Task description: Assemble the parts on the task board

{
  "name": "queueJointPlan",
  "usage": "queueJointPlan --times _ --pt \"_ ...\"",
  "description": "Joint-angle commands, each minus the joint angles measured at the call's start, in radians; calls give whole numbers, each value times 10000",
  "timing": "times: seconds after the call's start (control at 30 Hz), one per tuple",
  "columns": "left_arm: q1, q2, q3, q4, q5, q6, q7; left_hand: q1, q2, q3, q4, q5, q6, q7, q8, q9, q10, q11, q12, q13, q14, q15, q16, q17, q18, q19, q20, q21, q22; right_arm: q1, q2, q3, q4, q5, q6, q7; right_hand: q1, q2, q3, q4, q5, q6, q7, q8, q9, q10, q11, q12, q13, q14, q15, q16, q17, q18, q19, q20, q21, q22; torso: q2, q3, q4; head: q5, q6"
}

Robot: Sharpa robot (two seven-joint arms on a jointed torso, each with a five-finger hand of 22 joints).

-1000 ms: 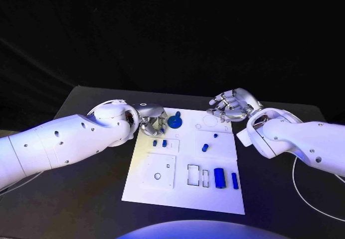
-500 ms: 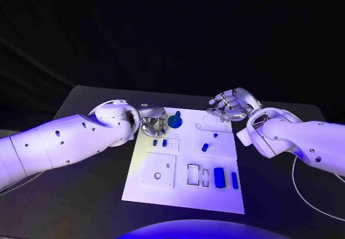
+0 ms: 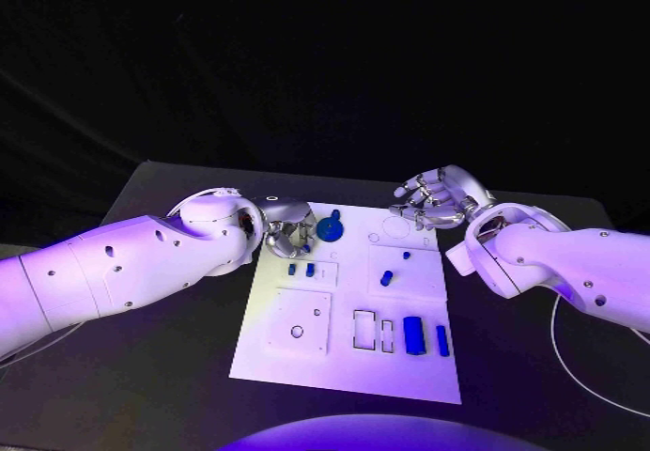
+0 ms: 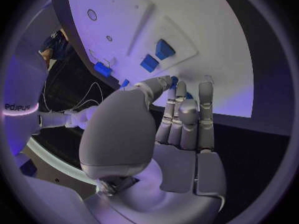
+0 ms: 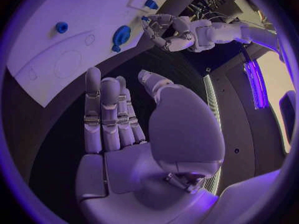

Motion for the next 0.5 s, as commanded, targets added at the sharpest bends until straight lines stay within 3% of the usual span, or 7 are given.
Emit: queueJointPlan --times 0.03,0.5 --pt "-6 37 -16 -16 -41 215 -93 -90 -7 -35 -30 -53 85 -27 -60 14 96 -3 -60 -11 44 -10 64 15 140 -10 -30 -8 0 -5 -1 2 15 -72 114 77 36 85 -32 3 32 -26 50 -56 -16 -21 66 -58 -10 -37 28 -67 11 34 27 17 -65 -8 6 0 -1 0 0" --pt "-33 144 -97 -113 -48 215 -27 -113 -22 -54 -26 -65 104 -34 -67 15 123 -7 -79 -10 49 -12 70 20 140 -10 -31 -13 -3 -5 -3 2 16 -72 116 79 57 90 -56 25 32 -28 51 -57 -23 -22 67 -56 -35 -40 29 -86 21 35 33 20 -83 -17 -1 -5 4 -8 -22"
